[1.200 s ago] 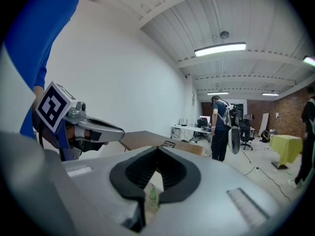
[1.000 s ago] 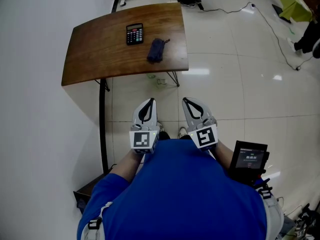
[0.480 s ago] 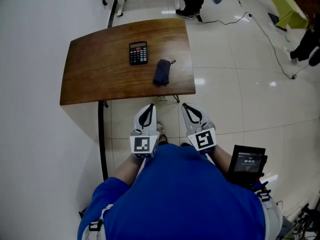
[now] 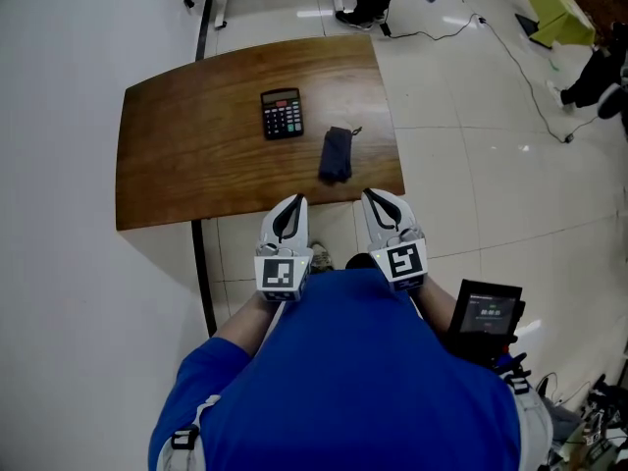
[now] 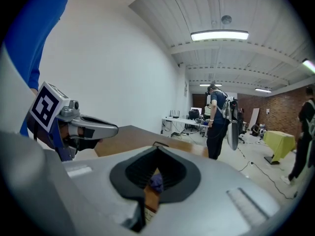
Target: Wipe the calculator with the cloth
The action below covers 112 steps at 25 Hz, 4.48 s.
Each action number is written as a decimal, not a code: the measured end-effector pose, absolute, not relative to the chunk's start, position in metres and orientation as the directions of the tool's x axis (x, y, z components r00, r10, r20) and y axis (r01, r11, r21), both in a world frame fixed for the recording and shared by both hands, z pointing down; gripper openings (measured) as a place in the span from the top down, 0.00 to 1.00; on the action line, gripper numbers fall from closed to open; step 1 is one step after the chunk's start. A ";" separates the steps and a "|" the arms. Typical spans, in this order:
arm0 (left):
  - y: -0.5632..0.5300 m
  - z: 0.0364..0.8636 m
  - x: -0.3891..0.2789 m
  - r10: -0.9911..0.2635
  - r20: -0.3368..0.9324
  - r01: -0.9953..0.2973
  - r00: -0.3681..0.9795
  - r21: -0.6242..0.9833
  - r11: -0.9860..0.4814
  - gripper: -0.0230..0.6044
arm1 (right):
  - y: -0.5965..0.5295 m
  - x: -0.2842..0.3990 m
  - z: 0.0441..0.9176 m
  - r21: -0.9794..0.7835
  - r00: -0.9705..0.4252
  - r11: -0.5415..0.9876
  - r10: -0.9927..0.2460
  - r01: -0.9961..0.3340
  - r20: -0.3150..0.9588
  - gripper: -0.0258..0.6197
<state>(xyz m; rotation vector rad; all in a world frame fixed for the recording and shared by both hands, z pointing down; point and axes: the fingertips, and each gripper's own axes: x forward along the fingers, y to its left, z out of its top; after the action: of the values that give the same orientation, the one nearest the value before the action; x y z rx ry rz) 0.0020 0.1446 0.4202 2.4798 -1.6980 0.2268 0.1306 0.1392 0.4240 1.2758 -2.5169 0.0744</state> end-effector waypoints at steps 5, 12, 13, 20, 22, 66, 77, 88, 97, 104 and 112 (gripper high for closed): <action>0.125 0.430 -0.015 -0.901 0.223 -0.928 0.371 0.042 -0.371 0.95 | 0.116 0.117 0.423 0.094 -0.527 0.579 -0.788 -0.810 0.319 0.96; 0.094 0.434 -0.021 -0.895 0.246 -0.926 0.371 0.034 -0.375 0.95 | 0.087 0.116 0.436 0.080 -0.508 0.564 -0.789 -0.822 0.346 0.96; 0.090 0.434 -0.021 -0.895 0.250 -0.928 0.368 0.034 -0.372 0.95 | 0.082 0.115 0.434 0.074 -0.515 0.570 -0.784 -0.818 0.345 0.96; 0.061 0.431 -0.013 -0.894 0.257 -0.925 0.368 0.003 -0.380 0.95 | 0.057 0.116 0.448 0.068 -0.560 0.617 -0.751 -0.784 0.349 0.96; 0.050 0.431 -0.011 -0.896 0.267 -0.930 0.354 0.000 -0.368 0.95 | 0.044 0.117 0.457 0.065 -0.563 0.629 -0.733 -0.775 0.382 0.96; -0.052 0.536 -0.069 -0.723 0.465 -0.830 0.510 0.048 -0.555 0.95 | -0.011 0.104 0.663 -0.238 -0.317 0.242 -0.375 -0.941 0.871 0.56; -0.052 0.537 -0.077 -0.716 0.475 -0.829 0.511 0.051 -0.557 0.95 | -0.011 0.088 0.659 -0.216 -0.343 0.347 -0.365 -0.913 0.865 0.77; -0.058 0.529 -0.099 -0.750 0.463 -0.853 0.472 0.026 -0.521 0.95 | -0.043 0.053 0.618 -0.096 -0.363 0.509 -0.457 -0.856 0.812 0.82; -0.054 0.514 -0.119 -0.780 0.436 -0.871 0.449 0.020 -0.490 0.95 | -0.081 0.007 0.561 -0.016 -0.406 0.591 -0.535 -0.807 0.741 0.82; -0.067 0.498 -0.141 -0.804 0.393 -0.876 0.446 0.008 -0.483 0.95 | -0.108 -0.029 0.527 0.044 -0.418 0.617 -0.581 -0.786 0.698 0.82; -0.069 0.518 -0.160 -0.780 0.407 -0.856 0.474 0.005 -0.517 0.95 | -0.118 -0.059 0.545 0.053 -0.401 0.621 -0.566 -0.782 0.720 0.82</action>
<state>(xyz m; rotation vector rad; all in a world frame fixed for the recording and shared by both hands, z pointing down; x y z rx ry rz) -0.1603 -0.0690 0.5184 2.5127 -1.4152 0.5314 -0.0589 -0.1185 0.5454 1.0532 -2.1204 0.3819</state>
